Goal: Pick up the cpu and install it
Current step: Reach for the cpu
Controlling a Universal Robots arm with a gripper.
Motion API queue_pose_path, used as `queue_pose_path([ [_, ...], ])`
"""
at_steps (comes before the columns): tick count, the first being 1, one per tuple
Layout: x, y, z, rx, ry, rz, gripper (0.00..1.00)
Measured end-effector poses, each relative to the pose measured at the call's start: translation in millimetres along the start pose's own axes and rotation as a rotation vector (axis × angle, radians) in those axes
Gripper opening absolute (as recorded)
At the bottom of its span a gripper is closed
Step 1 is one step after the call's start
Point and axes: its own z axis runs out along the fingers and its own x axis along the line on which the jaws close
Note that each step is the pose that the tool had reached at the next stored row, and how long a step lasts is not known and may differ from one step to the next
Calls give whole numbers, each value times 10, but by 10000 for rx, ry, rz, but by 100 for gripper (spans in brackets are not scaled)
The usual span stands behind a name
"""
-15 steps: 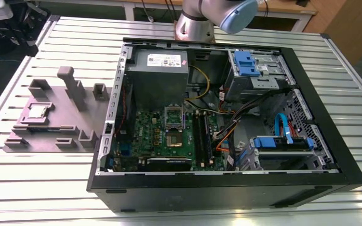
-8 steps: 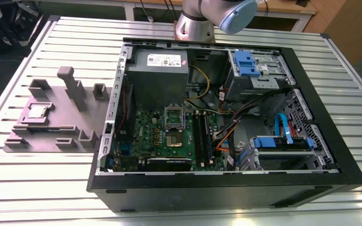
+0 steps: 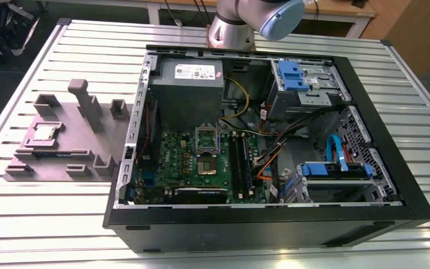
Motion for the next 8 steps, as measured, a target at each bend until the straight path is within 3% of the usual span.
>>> queue_pose_path([
  [8, 348, -20, 31, -28, 1, -4, 10],
])
